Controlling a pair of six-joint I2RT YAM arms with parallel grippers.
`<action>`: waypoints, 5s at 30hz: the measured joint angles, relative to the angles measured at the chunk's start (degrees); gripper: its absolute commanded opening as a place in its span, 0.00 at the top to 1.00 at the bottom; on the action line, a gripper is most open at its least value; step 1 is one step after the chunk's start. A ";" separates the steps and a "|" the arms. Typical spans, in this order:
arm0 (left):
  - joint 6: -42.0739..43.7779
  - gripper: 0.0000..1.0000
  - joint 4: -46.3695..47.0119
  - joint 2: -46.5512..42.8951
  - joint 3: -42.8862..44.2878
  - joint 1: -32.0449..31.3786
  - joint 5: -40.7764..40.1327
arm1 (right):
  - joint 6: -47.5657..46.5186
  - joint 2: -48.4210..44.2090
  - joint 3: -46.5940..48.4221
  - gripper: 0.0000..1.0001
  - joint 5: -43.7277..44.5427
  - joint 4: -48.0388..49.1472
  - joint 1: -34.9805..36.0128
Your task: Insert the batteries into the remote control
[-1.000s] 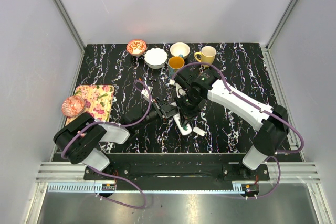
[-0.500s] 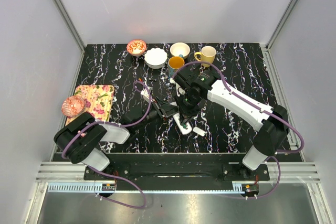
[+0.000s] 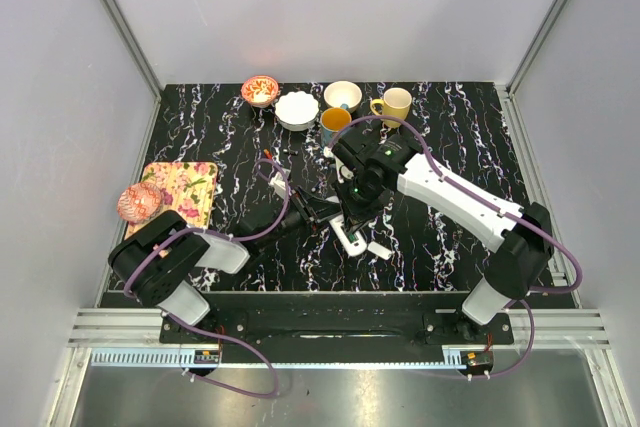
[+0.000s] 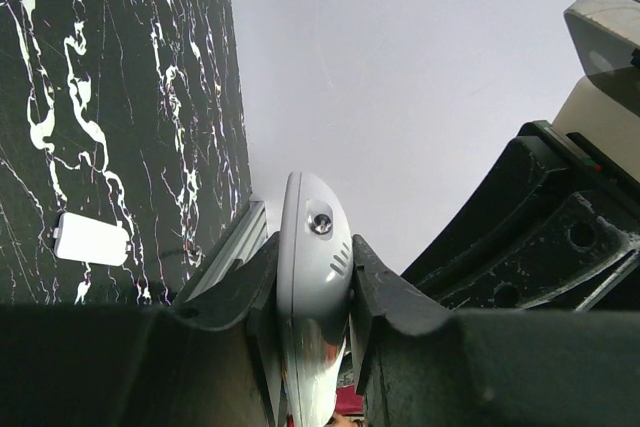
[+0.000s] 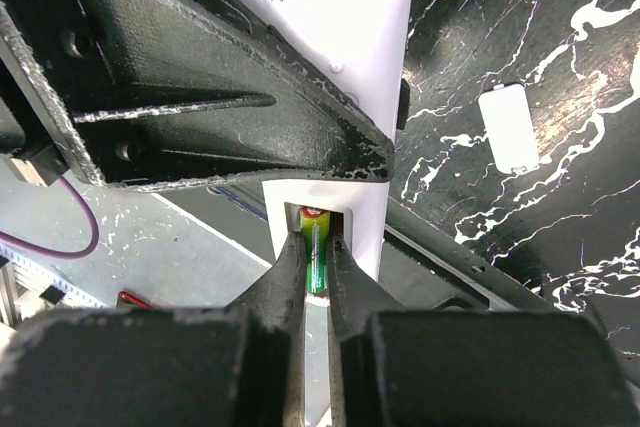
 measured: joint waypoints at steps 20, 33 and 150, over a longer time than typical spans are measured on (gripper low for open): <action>6.97 1.00 0.59 -2.29 0.22 -0.35 3.13 | -1.11 0.66 1.20 1.00 -4.90 -3.30 -0.02; 11.23 1.00 -1.64 -5.05 0.26 -0.74 3.26 | -0.04 0.63 0.48 1.00 -6.67 -2.67 -0.02; 3.82 1.00 1.64 -0.39 0.85 -1.22 3.06 | 4.55 -10.97 3.54 0.59 5.11 2.08 -0.09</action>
